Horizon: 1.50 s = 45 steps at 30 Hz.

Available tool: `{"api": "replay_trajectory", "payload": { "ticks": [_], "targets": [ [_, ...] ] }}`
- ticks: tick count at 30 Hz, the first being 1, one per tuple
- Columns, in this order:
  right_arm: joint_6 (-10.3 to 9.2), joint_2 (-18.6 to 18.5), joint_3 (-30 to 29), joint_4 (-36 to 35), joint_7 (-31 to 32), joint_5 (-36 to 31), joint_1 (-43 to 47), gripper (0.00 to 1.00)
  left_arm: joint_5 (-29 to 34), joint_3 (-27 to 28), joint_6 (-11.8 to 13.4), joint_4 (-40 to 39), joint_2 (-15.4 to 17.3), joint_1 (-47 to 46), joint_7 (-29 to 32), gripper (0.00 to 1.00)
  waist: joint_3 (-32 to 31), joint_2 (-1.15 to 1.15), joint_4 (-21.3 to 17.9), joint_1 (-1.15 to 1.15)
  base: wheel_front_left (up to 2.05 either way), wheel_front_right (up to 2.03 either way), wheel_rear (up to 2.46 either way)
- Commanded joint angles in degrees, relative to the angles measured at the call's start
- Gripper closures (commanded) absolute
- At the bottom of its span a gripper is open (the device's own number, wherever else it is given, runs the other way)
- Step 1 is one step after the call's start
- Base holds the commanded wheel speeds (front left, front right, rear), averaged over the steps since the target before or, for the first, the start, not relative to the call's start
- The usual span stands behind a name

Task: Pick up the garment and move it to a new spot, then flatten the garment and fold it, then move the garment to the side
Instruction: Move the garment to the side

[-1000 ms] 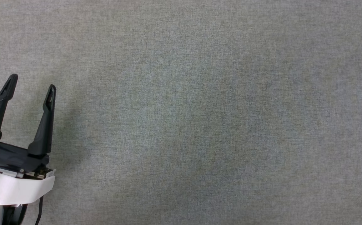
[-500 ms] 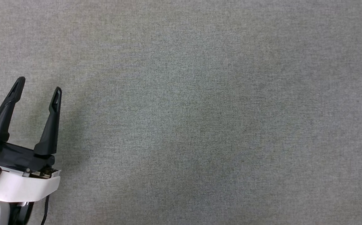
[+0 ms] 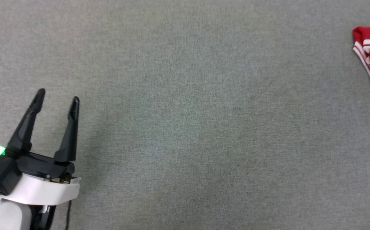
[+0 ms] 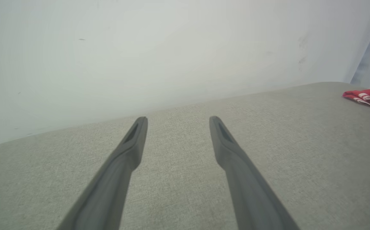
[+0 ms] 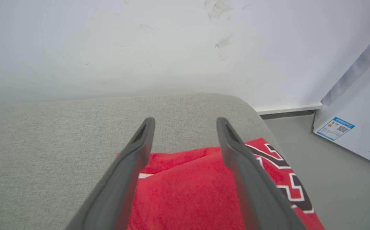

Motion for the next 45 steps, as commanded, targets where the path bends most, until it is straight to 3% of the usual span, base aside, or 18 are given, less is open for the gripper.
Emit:
{"api": "replay_trajectory", "payload": {
  "ticks": [1,9,13,27,36,45],
  "targets": [
    [-0.11,-1.5,1.1,-3.5,-1.0,0.9,2.7,0.0,0.1,-0.1,0.0,0.2,-0.6,0.4,-0.1,0.0,-2.1,0.0,0.1,0.0,0.0,0.0,0.0],
    [-0.1,-4.9,2.3,-19.2,-9.3,0.6,16.3,0.0,-0.2,-2.0,0.0,2.8,-2.6,1.6,-0.1,0.0,-7.8,0.0,1.3,0.0,0.0,0.0,0.0],
    [-0.11,-3.3,0.0,-24.8,-11.6,-3.2,23.0,0.0,0.4,-3.1,0.0,3.6,-3.4,2.2,-0.1,0.0,-10.7,0.0,2.2,0.0,0.0,0.0,0.0],
    [-0.11,8.6,-9.5,-45.9,-12.9,-14.3,46.4,0.0,1.3,-4.8,0.0,3.8,-4.7,5.5,-0.1,0.0,-16.4,0.0,5.4,0.0,0.0,0.0,0.0],
    [-0.09,15.7,-13.0,-52.8,-12.8,-18.3,57.4,0.0,3.8,-4.8,0.0,4.4,-4.8,9.5,-0.1,0.0,-20.0,0.0,6.0,0.0,0.0,0.0,0.0],
    [-0.1,20.6,-15.7,-55.9,-12.8,-20.4,64.4,0.0,4.5,-4.0,0.0,3.9,-6.2,14.8,-0.1,0.0,-22.7,0.0,5.2,0.0,0.0,0.0,0.0]
  ]
}}
